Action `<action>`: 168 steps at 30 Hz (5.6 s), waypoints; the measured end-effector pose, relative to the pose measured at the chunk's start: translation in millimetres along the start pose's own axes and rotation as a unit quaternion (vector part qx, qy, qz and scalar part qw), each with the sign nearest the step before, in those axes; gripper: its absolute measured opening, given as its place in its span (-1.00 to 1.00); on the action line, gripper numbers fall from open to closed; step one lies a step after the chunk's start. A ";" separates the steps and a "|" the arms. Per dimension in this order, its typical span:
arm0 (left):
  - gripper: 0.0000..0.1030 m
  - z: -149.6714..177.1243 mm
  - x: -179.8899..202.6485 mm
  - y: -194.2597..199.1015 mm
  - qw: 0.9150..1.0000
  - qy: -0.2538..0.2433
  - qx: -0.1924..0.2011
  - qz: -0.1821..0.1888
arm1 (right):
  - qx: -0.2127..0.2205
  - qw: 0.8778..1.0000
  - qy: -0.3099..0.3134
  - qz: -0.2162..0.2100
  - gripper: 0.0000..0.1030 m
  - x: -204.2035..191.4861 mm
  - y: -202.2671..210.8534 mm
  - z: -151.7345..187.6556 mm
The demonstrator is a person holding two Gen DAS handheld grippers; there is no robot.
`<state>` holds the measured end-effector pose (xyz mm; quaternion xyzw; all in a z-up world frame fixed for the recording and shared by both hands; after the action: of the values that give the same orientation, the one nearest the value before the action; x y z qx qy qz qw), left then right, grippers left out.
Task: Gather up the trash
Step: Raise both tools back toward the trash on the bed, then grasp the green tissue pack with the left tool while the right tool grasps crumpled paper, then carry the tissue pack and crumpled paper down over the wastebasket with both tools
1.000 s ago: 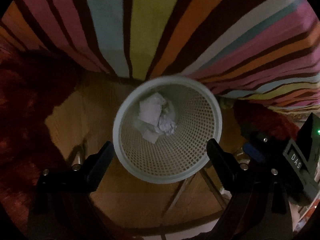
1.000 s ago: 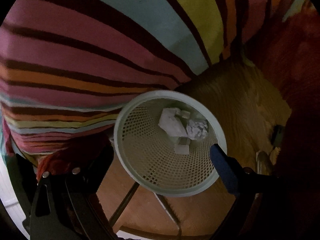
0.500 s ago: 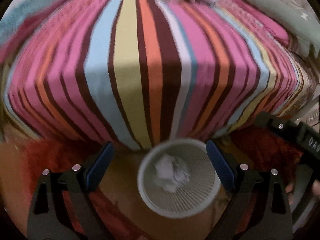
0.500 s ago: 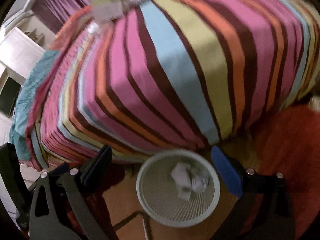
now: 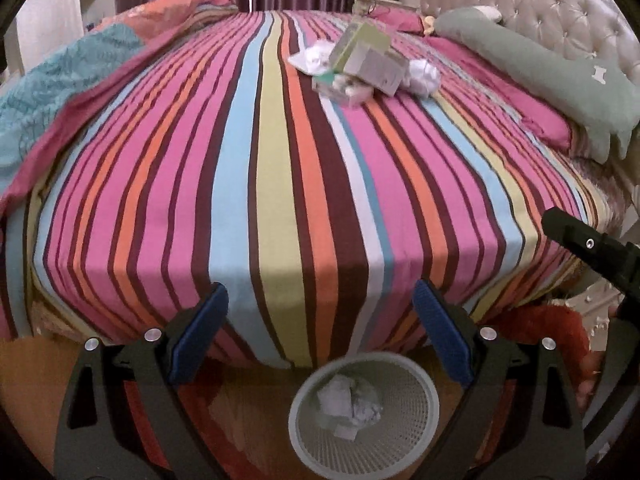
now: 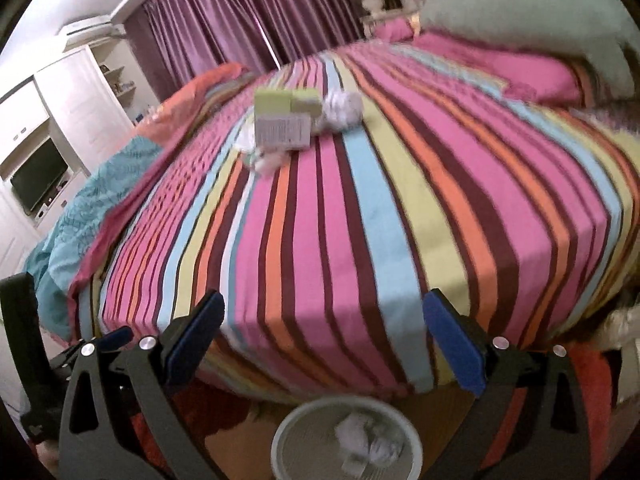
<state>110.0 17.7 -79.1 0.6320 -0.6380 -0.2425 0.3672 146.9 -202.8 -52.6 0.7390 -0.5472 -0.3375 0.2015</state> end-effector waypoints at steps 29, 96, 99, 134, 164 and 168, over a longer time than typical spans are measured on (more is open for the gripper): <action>0.76 -140.2 -4.5 -88.3 0.996 -0.080 0.033 0.012 | -0.001 0.999 0.029 0.031 0.85 5.4 -92.9 -127.1; 0.46 -173.9 1.7 -161.8 0.985 -0.135 -0.031 0.105 | -0.117 0.992 0.056 -0.005 0.04 -0.1 -179.6 -147.9; 0.46 -164.7 -3.8 -144.3 0.987 -0.118 -0.022 0.110 | -0.117 0.993 0.028 -0.016 0.04 11.7 -163.9 -138.2; 0.46 -53.5 -7.3 -20.8 0.990 -0.060 0.010 0.124 | -0.091 0.994 -0.030 -0.048 0.04 27.5 -34.6 -57.6; 0.47 74.6 20.6 -27.5 0.982 -0.047 -0.142 0.113 | -0.257 0.965 -0.033 -0.041 0.04 13.9 -24.0 93.7; 0.46 82.0 20.8 -41.1 0.977 -0.037 -0.177 0.114 | -0.291 0.955 -0.041 -0.040 0.04 17.6 -33.5 107.9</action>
<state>73.7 -18.9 -157.8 0.4709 -0.6660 -0.3310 0.4745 94.9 -201.0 -154.3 0.6552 -0.4032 -0.5199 0.3713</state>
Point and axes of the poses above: each gripper's, at about its wrist camera, not at the fingertips, and y roughly against the way its jaws point, x to its right, z to its underside, the point moved 1 cm from there along -y, roughly the way its jaws point, and after that the axes turned 6 degrees about z, right-handed, at the moved point
